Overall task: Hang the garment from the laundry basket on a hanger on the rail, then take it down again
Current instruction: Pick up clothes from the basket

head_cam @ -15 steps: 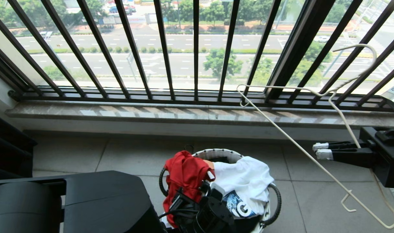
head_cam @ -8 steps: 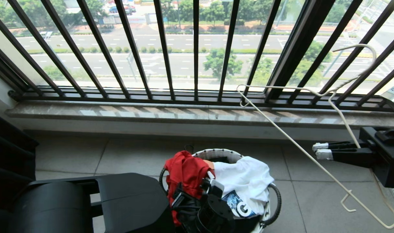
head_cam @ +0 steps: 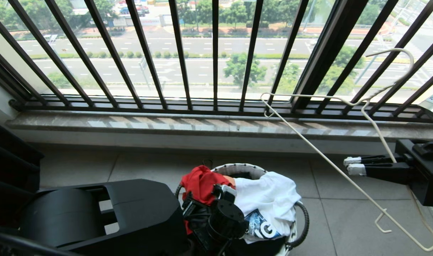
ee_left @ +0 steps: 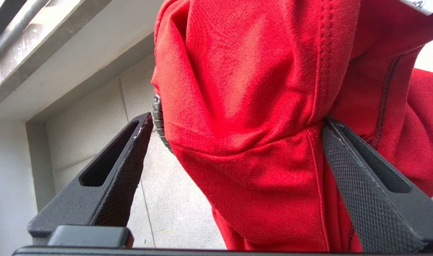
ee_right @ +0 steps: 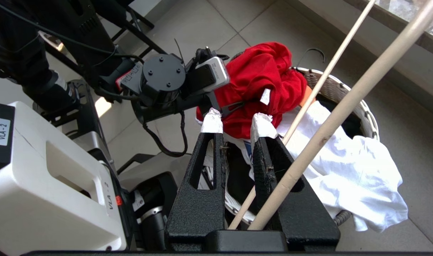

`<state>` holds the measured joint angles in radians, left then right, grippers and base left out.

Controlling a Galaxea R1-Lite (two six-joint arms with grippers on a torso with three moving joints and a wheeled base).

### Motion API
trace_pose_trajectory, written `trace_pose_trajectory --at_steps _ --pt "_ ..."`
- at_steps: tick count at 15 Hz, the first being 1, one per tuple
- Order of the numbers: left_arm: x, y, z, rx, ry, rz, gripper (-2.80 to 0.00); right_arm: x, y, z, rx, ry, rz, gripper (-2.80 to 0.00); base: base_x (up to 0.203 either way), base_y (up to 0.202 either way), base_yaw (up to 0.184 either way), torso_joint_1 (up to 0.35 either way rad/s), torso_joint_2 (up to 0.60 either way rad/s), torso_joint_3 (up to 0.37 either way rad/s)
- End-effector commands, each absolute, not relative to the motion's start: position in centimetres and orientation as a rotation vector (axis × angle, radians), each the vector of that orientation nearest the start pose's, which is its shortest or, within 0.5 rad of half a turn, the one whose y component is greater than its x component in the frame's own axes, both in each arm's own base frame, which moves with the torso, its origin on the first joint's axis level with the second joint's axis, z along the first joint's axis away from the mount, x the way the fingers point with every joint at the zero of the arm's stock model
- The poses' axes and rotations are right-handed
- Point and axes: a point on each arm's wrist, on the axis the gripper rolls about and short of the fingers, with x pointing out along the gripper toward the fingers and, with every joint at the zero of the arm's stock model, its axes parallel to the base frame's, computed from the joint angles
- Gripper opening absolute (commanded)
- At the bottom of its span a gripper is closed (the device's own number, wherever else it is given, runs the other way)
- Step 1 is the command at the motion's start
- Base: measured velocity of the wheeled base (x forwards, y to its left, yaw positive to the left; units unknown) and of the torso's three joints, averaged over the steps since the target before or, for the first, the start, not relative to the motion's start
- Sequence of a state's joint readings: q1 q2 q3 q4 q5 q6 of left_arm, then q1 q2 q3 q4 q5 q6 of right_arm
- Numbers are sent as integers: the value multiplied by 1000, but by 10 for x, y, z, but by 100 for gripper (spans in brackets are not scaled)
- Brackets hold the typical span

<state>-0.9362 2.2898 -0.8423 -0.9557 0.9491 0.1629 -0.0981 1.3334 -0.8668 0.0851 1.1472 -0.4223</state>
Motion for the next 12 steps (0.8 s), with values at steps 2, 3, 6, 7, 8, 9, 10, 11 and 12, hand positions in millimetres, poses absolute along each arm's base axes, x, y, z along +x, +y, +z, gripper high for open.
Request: trace_pose_trajectory --at_steps 2,3,6,7,8,9,10,11,12 --pt "242 -286 39 521 257 14 0 197 1 233 -39 241 1097 -280 0 0 0 0 0 0" --pt "244 -282 48 513 248 24 0 197 1 233 -39 241 1097 -280 0 0 0 0 0 0" --pt "256 -268 65 505 239 71 0 197 1 233 -39 241 1097 -280 0 0 0 0 0 0" --pt "253 -265 72 502 236 72 0 197 1 233 -39 241 1097 -280 0 0 0 0 0 0" --pt "250 -261 75 527 256 70 0 197 1 233 -39 241 1097 -280 0 0 0 0 0 0" --pt "250 -257 72 557 284 75 0 197 1 234 -40 240 1097 -280 0 0 0 0 0 0" --pt "255 -252 68 571 302 91 0 197 1 233 -39 241 1097 -280 0 0 0 0 0 0" --pt "256 -249 69 575 304 98 0 197 1 233 -39 241 1097 -280 0 0 0 0 0 0" --pt "256 -247 73 577 301 101 0 197 1 234 -40 241 1097 -280 0 0 0 0 0 0"
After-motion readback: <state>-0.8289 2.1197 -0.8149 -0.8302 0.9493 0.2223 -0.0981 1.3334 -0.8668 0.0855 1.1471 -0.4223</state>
